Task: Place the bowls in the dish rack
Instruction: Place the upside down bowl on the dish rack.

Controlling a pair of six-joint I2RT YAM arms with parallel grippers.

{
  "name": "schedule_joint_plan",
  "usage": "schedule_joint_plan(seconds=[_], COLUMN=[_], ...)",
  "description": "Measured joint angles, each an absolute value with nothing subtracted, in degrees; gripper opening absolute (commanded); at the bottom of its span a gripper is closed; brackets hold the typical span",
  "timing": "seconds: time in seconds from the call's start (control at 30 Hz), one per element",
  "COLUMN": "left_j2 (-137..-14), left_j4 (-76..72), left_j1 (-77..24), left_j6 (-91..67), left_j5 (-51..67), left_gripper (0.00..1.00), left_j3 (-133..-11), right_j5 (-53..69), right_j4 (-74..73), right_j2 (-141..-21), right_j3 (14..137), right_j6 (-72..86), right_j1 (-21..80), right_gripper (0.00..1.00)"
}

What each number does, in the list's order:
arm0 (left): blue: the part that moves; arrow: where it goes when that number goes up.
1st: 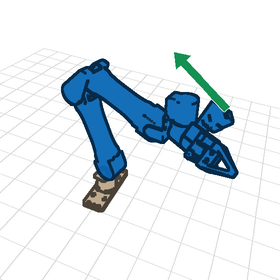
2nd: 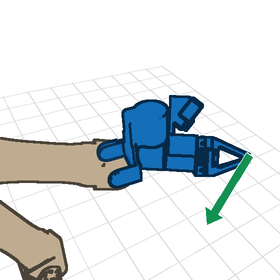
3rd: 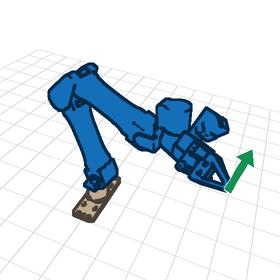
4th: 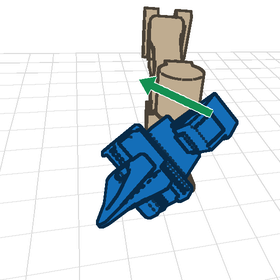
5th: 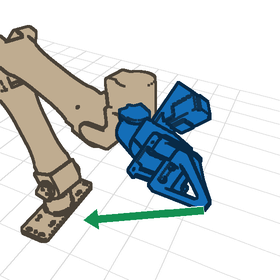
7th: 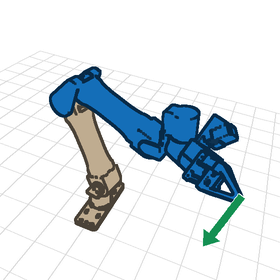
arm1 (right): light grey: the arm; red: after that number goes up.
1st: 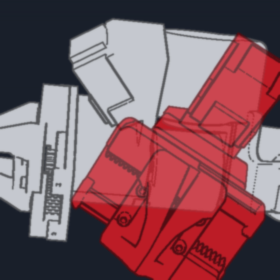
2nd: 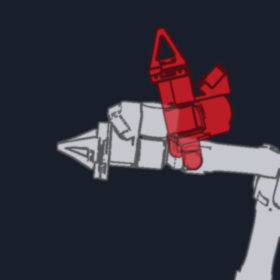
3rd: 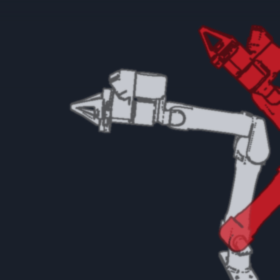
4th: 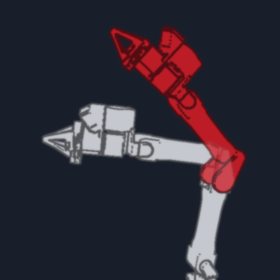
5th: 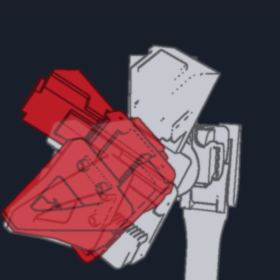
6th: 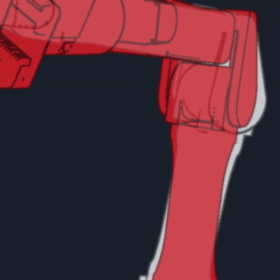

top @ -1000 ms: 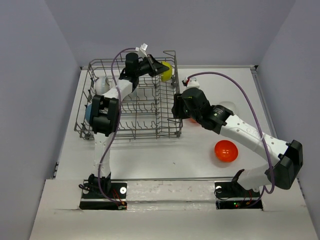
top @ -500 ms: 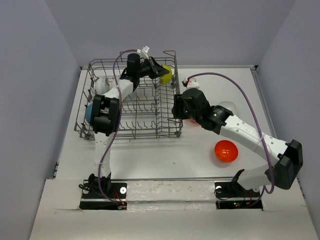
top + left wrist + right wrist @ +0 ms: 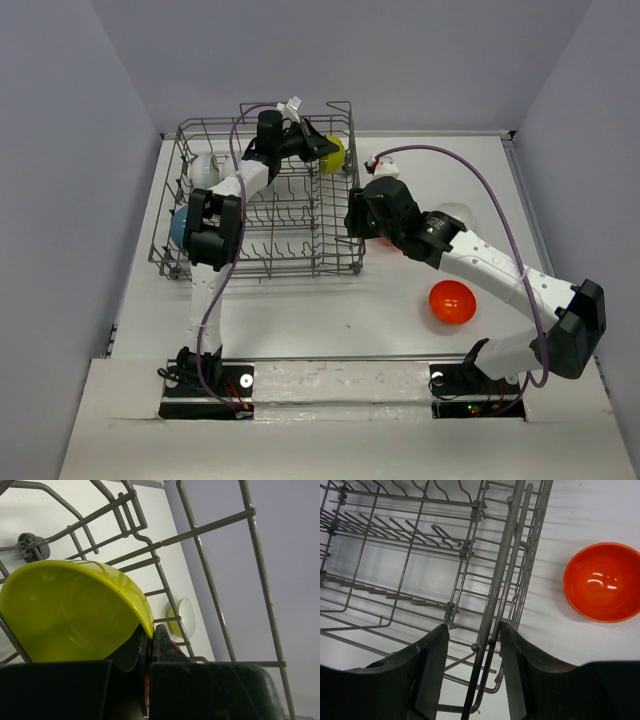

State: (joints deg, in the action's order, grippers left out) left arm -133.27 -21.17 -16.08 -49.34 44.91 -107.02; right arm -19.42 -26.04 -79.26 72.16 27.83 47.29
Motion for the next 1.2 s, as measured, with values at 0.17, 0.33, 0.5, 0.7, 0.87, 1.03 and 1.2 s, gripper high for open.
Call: schedule_joint_plan(seconds=[0.17, 0.33, 0.5, 0.7, 0.87, 1.03, 1.2], left_j2=[-133.3, -133.3, -133.3, -133.3, -133.3, -133.0, -132.4], left_j4=[-21.1, -20.9, -20.7, -19.4, -17.9, -17.0, -15.3], left_j1=[-16.1, -16.1, -16.1, -16.1, -16.1, -16.1, -16.0], left_j6=[-49.3, -49.3, -49.3, -48.4, -47.0, -45.9, -44.6], left_j5=[44.9, 44.7, 44.7, 44.2, 43.8, 43.5, 43.0], left_gripper=[0.00, 0.00, 0.00, 0.00, 0.00, 0.00, 0.00], left_j3=[-107.0, -107.0, -107.0, -107.0, -107.0, -107.0, -107.0], right_j5=[-19.5, -22.2, -22.5, -22.5, -22.5, -22.5, -22.5], right_j4=[-26.2, -26.1, -25.8, -25.6, -25.5, -25.4, -25.3], right_j2=[-79.3, -79.3, -79.2, -79.2, -79.2, -79.2, -79.2], right_j3=[71.7, 71.5, 71.3, 71.2, 71.1, 71.1, 71.1], right_j6=[27.7, 27.9, 27.9, 27.9, 27.9, 27.9, 27.8], right_j1=[47.1, 46.9, 46.9, 46.9, 46.9, 46.9, 46.9], right_gripper=[0.20, 0.09, 0.06, 0.03, 0.03, 0.03, 0.03])
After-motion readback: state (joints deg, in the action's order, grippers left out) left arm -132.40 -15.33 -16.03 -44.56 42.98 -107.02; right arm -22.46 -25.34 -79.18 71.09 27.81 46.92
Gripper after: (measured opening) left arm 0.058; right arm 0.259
